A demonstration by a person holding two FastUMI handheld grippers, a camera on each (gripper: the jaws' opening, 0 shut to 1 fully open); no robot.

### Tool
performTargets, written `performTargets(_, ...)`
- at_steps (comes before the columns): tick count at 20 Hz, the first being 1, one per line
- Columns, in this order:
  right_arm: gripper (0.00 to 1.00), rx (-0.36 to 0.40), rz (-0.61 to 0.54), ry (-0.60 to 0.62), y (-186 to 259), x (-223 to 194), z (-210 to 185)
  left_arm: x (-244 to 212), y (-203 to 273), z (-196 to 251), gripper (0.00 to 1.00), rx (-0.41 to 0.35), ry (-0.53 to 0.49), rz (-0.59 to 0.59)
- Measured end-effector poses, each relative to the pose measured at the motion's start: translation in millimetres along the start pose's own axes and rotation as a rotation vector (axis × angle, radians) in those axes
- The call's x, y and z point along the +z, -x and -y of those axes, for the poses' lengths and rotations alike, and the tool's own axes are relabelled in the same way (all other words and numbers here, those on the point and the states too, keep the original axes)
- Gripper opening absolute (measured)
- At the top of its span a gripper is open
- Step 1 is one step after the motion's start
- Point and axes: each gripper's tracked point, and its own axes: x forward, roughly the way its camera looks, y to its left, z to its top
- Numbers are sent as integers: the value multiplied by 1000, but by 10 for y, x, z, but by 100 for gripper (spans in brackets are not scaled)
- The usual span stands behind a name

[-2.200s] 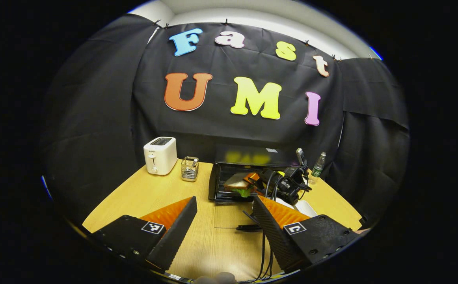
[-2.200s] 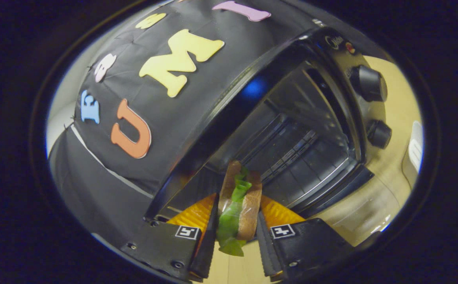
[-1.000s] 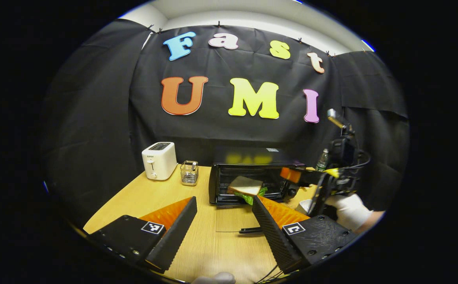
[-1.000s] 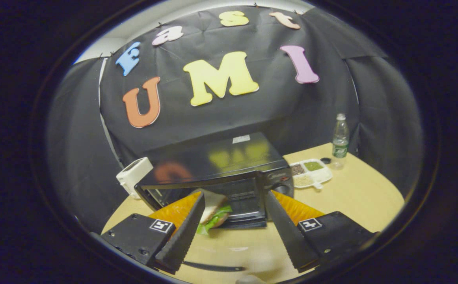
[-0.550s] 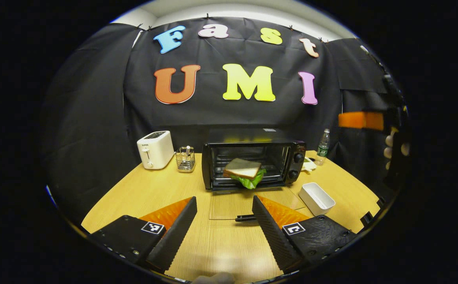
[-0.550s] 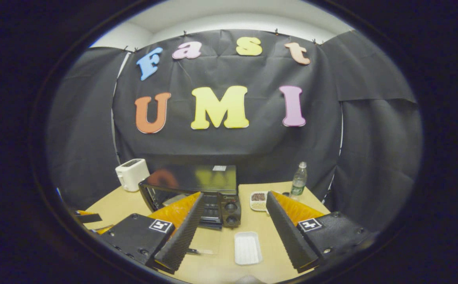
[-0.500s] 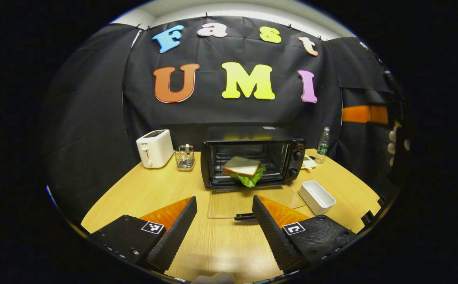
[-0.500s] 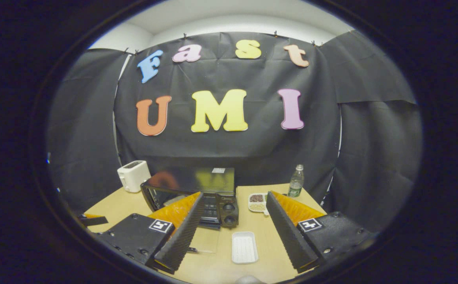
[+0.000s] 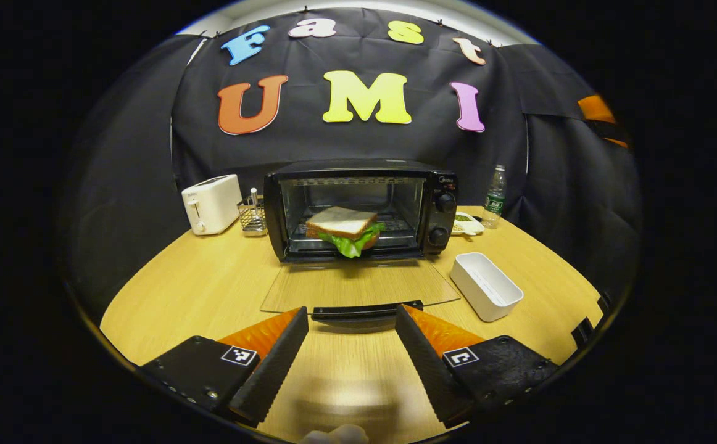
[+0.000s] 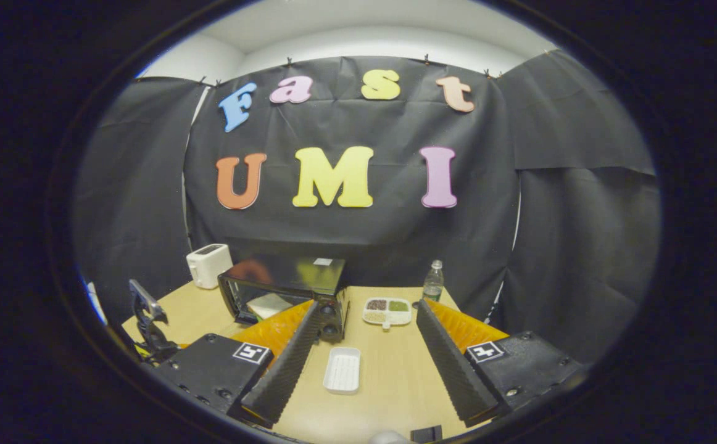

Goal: Open the electric oven with the left hand, put the food in, and close the electric oven.

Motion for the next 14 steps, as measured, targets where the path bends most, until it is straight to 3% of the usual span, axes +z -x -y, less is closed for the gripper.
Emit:
performTargets(1,100,-6,-11,-5,23,-30,70,-57,-48,28,94,1,8,-10)
performTargets(2,90,-11,-20,-2,41,-46,129,-116,-105,43,94,6,14,-20)
performTargets(14,91,-34,-65,22,-22,-70,349,-437,-544,-24,94,58,9,-80)
